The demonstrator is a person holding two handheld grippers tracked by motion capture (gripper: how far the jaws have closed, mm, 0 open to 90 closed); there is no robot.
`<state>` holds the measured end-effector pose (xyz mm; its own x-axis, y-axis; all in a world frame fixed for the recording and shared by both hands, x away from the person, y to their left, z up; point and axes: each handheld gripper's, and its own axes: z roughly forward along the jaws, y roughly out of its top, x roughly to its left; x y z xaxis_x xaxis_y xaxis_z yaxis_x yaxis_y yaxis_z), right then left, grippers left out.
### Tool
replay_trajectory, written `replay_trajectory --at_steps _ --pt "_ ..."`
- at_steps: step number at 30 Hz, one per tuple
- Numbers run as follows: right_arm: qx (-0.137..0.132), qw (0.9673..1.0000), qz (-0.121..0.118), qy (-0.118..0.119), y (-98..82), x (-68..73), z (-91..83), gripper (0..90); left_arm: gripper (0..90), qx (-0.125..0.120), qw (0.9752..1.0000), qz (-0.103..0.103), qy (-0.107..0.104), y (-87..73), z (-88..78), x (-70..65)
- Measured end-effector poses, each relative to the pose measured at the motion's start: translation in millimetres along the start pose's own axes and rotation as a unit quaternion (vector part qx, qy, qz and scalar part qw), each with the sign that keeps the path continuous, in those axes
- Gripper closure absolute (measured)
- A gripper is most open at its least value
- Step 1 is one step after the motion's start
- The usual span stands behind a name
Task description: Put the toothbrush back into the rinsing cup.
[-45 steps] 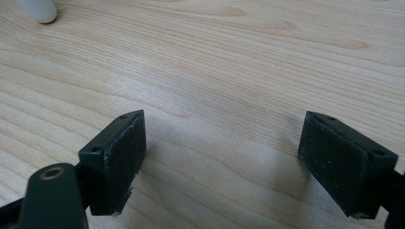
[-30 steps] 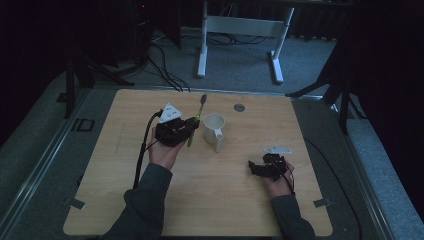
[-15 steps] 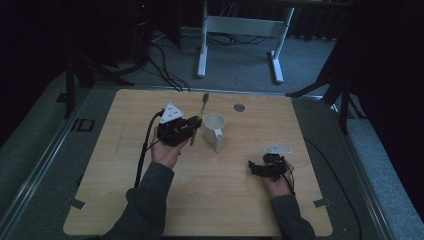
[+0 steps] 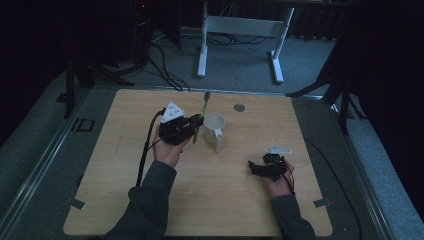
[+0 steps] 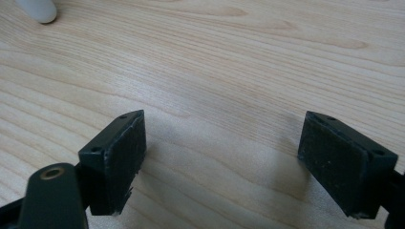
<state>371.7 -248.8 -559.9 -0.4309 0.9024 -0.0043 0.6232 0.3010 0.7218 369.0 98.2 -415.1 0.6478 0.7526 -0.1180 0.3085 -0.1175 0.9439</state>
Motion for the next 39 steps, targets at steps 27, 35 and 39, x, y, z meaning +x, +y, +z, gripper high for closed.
replay_trajectory --at_steps 27,35,39 --pt "-0.001 1.0000 0.000 0.000 0.0 0.0 0.1 16.3 78.8 -0.014 0.9999 0.001 -0.005 3.4 12.5 -5.2" --pt "0.000 1.0000 0.000 0.000 0.0 0.0 0.1 16.3 78.8 -0.026 0.9996 -0.004 -0.010 5.0 15.6 -5.1" --pt "0.000 1.0000 0.000 0.000 0.1 0.0 0.2 16.3 78.7 -0.033 0.9994 -0.008 -0.008 4.6 17.5 -4.6"
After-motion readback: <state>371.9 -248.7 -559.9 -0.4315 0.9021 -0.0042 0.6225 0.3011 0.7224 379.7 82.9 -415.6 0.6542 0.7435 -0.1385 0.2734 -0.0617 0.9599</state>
